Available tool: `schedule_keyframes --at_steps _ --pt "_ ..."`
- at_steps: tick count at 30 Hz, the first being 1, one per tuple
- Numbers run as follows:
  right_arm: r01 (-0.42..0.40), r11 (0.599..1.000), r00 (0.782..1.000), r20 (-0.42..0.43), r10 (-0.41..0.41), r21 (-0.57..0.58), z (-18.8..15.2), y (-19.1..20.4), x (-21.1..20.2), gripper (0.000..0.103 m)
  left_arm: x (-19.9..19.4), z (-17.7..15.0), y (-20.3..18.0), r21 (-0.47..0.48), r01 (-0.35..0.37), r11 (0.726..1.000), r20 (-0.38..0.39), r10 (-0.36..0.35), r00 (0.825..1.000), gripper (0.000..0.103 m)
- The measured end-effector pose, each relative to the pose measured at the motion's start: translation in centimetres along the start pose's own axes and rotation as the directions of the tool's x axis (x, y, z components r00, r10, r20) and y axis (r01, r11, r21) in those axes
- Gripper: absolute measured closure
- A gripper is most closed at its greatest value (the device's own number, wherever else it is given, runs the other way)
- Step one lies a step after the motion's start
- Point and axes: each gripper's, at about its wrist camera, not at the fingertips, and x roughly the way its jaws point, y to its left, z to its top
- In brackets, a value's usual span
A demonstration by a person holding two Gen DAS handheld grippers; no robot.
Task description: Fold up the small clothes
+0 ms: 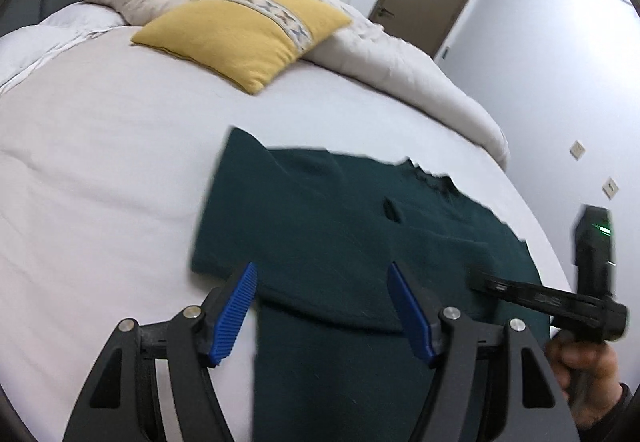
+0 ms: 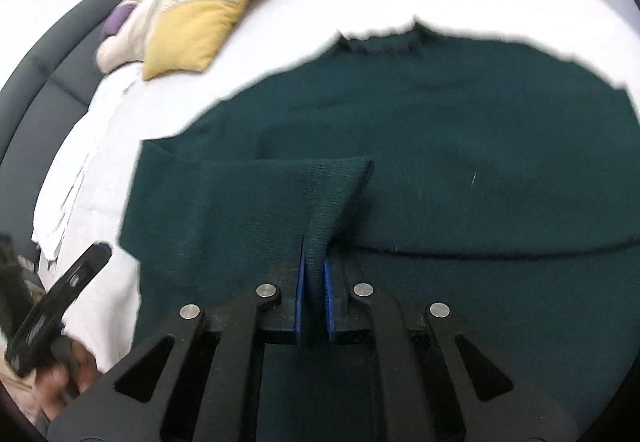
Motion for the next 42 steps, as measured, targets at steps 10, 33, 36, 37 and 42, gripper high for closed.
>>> schedule_keyframes --at_steps 10,33,36,37,42 --pt "0.06 0.998 0.991 0.12 -0.056 -0.031 5.1 -6.3 -6.0 0.097 2.8 4.0 2.1 -0.036 -0.041 0.999 -0.016 0.041 0.999 0.027" --pt "0.124 0.992 0.987 0.104 -0.124 0.013 5.4 -10.4 -1.5 0.096 11.5 5.8 2.6 -0.015 -0.155 0.988 -0.132 0.152 0.979 0.094" --pt "0.152 0.988 0.987 0.042 -0.154 0.04 4.9 -11.8 0.3 0.097 12.3 5.4 3.0 -0.01 -0.164 0.986 -0.135 0.161 0.978 0.094" --pt "0.126 0.99 0.991 0.039 -0.129 0.066 4.6 -12.7 0.8 0.097 12.4 5.4 3.1 -0.014 -0.16 0.987 -0.135 0.157 0.978 0.094" --pt "0.105 0.99 0.992 0.058 -0.11 0.095 4.7 -12.6 0.1 0.097 12.0 5.5 3.8 -0.045 -0.131 0.99 -0.135 0.124 0.983 0.094"
